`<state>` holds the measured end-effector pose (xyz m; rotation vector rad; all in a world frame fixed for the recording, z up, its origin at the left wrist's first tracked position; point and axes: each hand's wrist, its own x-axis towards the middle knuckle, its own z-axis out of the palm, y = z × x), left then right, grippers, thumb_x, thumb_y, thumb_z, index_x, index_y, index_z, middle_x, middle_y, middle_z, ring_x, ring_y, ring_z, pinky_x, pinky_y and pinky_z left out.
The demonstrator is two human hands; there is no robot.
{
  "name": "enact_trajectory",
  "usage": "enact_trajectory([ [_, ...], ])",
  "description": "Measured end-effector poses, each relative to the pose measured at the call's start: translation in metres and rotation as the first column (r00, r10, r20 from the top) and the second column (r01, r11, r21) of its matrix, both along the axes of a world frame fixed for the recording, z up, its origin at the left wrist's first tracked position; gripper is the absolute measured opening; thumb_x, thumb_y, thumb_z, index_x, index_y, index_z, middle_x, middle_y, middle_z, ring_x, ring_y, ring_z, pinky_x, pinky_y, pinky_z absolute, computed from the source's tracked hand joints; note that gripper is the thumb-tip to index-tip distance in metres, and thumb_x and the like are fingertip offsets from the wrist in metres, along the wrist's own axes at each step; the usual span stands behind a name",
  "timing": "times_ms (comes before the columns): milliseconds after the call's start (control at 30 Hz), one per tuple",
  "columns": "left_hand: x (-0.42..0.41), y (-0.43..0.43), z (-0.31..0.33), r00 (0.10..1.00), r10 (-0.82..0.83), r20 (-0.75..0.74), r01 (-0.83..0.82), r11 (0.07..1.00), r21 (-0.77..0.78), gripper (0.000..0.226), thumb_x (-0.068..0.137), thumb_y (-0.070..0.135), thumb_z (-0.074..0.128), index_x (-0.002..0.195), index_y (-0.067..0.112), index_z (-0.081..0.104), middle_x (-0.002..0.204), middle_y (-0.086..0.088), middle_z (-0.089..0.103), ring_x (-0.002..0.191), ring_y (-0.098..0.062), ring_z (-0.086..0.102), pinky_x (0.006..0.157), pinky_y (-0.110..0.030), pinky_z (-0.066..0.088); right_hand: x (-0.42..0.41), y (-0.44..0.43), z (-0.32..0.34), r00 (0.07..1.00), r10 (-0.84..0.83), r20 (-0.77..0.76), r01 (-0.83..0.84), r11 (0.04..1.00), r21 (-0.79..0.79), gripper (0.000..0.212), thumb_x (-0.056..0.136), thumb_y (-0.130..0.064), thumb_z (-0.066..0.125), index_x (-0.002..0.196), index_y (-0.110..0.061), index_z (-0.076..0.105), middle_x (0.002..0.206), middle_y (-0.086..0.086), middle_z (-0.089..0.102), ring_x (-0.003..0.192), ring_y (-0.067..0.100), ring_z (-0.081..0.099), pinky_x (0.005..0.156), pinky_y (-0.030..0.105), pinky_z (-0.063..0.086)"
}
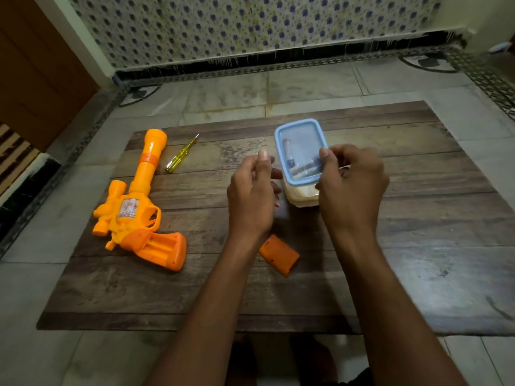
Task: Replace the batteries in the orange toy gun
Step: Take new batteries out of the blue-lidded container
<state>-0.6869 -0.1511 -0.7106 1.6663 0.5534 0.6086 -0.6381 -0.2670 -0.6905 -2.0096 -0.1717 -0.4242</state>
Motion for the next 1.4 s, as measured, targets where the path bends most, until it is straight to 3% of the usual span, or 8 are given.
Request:
enact_trajectory([
  [167, -0.009, 0.003, 0.0, 1.0, -0.008, 0.015, 0.009, 1.0, -0.014, 0.032, 0.106, 0.038, 0.051, 0.117, 0.012, 0.067, 0.098, -0.011, 0.073, 0.067, -0.014, 0.067, 0.047, -0.024, 0.046, -0.008, 0.017, -0.012, 0.99, 0.134, -0.044, -0.125, 0.979, 0.163, 0.023, 0.099, -0.032, 0.059, 0.098, -0.017, 0.075, 0.094, 0.002, 0.069, 0.086, 0.015, 0.069, 0.068, 0.043, 0.061],
  [300, -0.014, 0.017, 0.003, 0.999, 0.023, 0.045, -0.021, 0.999, -0.041, 0.027, 0.107, 0.026, 0.052, 0.12, 0.009, 0.067, 0.095, -0.014, 0.073, 0.051, -0.013, 0.061, 0.04, -0.025, 0.042, -0.006, 0.013, -0.012, 0.929, 0.366, -0.051, -0.34, 0.902, 0.265, 0.028, 0.096, -0.017, 0.055, 0.115, -0.013, 0.074, 0.107, 0.003, 0.067, 0.095, 0.014, 0.066, 0.073, 0.035, 0.058],
  [467, -0.026, 0.029, 0.008, 1.0, -0.006, 0.025, 0.006, 1.0, 0.029, 0.027, 0.107, 0.022, 0.054, 0.111, 0.005, 0.074, 0.076, -0.006, 0.069, 0.046, -0.009, 0.055, 0.04, -0.023, 0.038, -0.007, 0.011, -0.015, 0.77, 0.634, -0.067, -0.611, 0.764, 0.209, 0.07, 0.074, -0.007, 0.067, 0.142, -0.019, 0.055, 0.137, -0.001, 0.054, 0.124, 0.012, 0.06, 0.083, 0.034, 0.062],
  [767, -0.044, 0.05, 0.014, 0.99, -0.136, -0.02, 0.137, 0.966, 0.217, 0.023, 0.103, 0.013, 0.057, 0.104, 0.005, 0.078, 0.056, 0.018, 0.058, 0.053, 0.002, 0.053, 0.054, -0.013, 0.038, -0.011, 0.017, -0.014, 0.711, 0.702, 0.036, -0.694, 0.693, 0.198, 0.087, 0.074, -0.017, 0.092, 0.149, -0.016, 0.047, 0.141, 0.0, 0.059, 0.129, 0.019, 0.059, 0.093, 0.039, 0.06],
  [967, -0.051, 0.053, 0.018, 0.989, -0.141, -0.053, 0.15, 0.951, 0.272, 0.03, 0.096, 0.032, 0.057, 0.12, 0.022, 0.073, 0.098, -0.001, 0.068, 0.087, -0.011, 0.068, 0.069, -0.034, 0.059, -0.015, 0.026, -0.012, 0.717, 0.695, 0.049, -0.678, 0.68, 0.281, 0.089, 0.063, -0.016, 0.097, 0.141, -0.01, 0.054, 0.131, 0.001, 0.065, 0.123, 0.015, 0.063, 0.091, 0.029, 0.06],
  [1100, -0.053, 0.051, 0.024, 0.985, -0.167, 0.049, 0.171, 0.979, -0.114, 0.031, 0.107, 0.027, 0.049, 0.127, 0.014, 0.068, 0.118, -0.013, 0.073, 0.109, -0.028, 0.072, 0.084, -0.046, 0.061, -0.015, 0.03, -0.012, 0.699, 0.714, 0.037, -0.69, 0.659, 0.3, 0.087, 0.064, -0.022, 0.098, 0.14, -0.013, 0.057, 0.131, -0.002, 0.067, 0.125, 0.016, 0.062, 0.096, 0.042, 0.058],
  [1233, -0.052, 0.044, 0.027, 0.982, -0.128, 0.137, 0.183, 0.81, -0.558, 0.039, 0.11, 0.03, 0.04, 0.136, 0.007, 0.059, 0.124, -0.017, 0.07, 0.109, -0.028, 0.071, 0.085, -0.04, 0.06, -0.018, 0.036, -0.017, 0.721, 0.691, 0.05, -0.689, 0.709, 0.15, 0.102, 0.062, -0.031, 0.099, 0.147, -0.017, 0.045, 0.139, -0.006, 0.061, 0.13, 0.01, 0.058, 0.1, 0.044, 0.054],
  [1400, -0.047, 0.048, 0.025, 0.994, -0.039, 0.1, 0.098, 0.7, -0.708, 0.041, 0.108, 0.035, 0.044, 0.126, 0.007, 0.067, 0.099, -0.009, 0.076, 0.084, -0.019, 0.074, 0.066, -0.033, 0.062, -0.02, 0.037, -0.018, 0.765, 0.622, 0.169, -0.609, 0.783, -0.127, 0.095, 0.064, -0.049, 0.092, 0.143, -0.013, 0.054, 0.136, 0.003, 0.057, 0.127, 0.02, 0.052, 0.108, 0.026, 0.041],
])
